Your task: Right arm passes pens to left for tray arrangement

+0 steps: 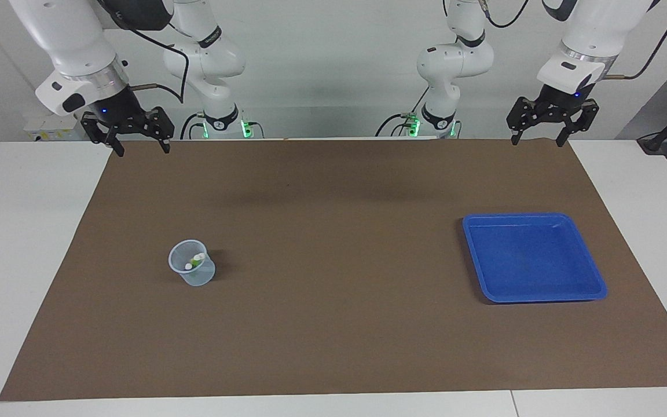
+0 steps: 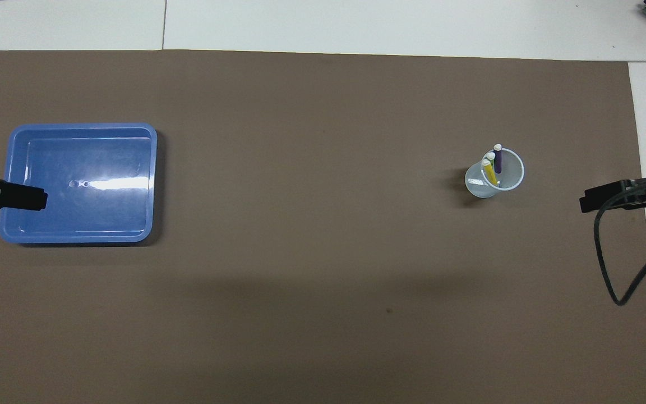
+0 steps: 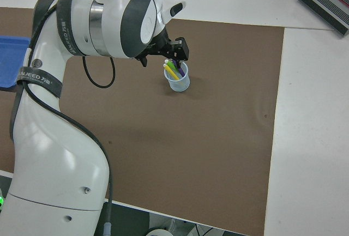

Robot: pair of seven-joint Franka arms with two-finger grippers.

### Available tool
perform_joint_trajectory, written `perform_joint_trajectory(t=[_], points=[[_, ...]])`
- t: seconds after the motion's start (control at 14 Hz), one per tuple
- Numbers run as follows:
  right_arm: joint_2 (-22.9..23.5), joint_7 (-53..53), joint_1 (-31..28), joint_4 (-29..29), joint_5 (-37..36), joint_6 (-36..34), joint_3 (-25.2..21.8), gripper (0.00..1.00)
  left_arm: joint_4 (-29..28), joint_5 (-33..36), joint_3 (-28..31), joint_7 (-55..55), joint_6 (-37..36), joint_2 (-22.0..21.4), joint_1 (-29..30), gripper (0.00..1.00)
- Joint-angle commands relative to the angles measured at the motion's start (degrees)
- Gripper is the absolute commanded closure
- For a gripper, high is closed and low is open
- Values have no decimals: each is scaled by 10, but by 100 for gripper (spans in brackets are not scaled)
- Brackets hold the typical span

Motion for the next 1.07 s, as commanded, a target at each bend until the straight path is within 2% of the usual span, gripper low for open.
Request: perform_joint_trajectory(t=[0.0, 0.29, 0.72, 1.0], points=[[-10, 5, -8, -14, 9, 3, 3, 0, -18, 5, 2, 7, 0, -17, 0, 0], [-14, 4, -1, -20, 7, 8, 5, 0, -18, 5, 2, 7, 0, -17, 0, 0], [-49, -2, -7, -100, 7, 48, 6, 0, -18, 5, 2, 7, 0, -17, 0, 0], [-54, -3, -8, -117, 7, 65, 6, 0, -18, 5, 2, 7, 0, -17, 0, 0]])
